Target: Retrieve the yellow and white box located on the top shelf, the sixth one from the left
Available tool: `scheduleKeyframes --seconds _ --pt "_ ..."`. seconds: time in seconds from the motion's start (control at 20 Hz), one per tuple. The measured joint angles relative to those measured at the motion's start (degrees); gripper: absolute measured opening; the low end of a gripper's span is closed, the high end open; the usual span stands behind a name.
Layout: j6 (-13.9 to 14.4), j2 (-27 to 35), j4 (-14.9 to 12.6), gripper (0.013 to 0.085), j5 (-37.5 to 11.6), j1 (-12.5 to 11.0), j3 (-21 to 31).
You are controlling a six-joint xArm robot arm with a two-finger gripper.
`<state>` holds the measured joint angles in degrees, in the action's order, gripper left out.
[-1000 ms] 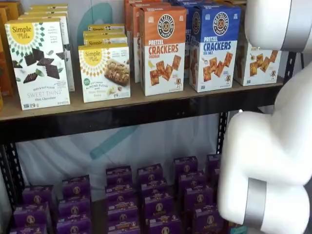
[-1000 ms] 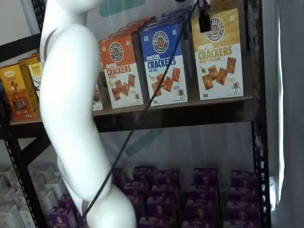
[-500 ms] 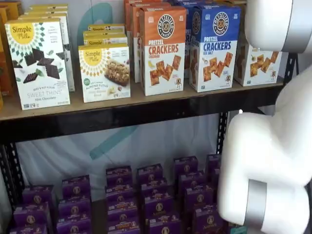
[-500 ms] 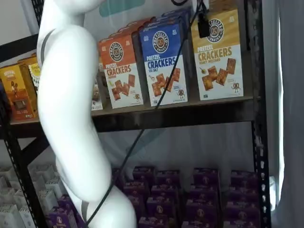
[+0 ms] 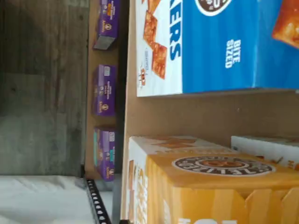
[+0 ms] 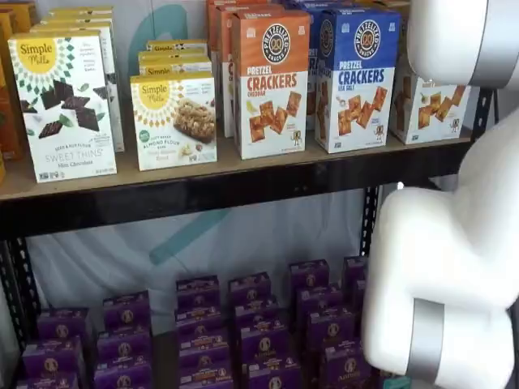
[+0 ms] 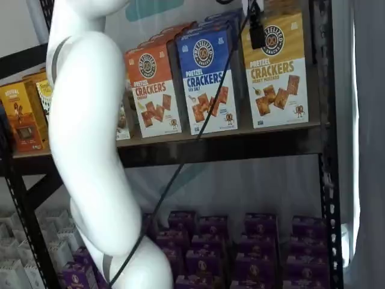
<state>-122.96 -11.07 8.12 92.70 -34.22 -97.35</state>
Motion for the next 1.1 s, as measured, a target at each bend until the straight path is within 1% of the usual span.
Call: scheduleKeyframes --seconds 0.15,0.45,0.55,0.6,0.65,0.9,1.0,1.1 --pt "0.0 0.9 -1.1 0.085 1.9 0.1 -1.7" --pt "-0.3 1.1 -0.6 0.085 2.5 -0.5 -2.2" --pt "-0.4 1.2 -0.5 0.077 2.7 -0.6 -2.4" --pt "-0.4 1.2 -0.5 0.077 2.7 -0.6 -2.4" --pt "-0.4 1.2 -0.5 0.073 2.7 -0.7 -2.4" --pt "-0.4 1.2 -0.3 0.073 2.5 -0.6 -2.3" --pt "-0.3 1.1 -0.3 0.065 2.2 -0.5 -2.1" --pt "-0.3 1.1 -0.3 0.065 2.1 -0.5 -2.0"
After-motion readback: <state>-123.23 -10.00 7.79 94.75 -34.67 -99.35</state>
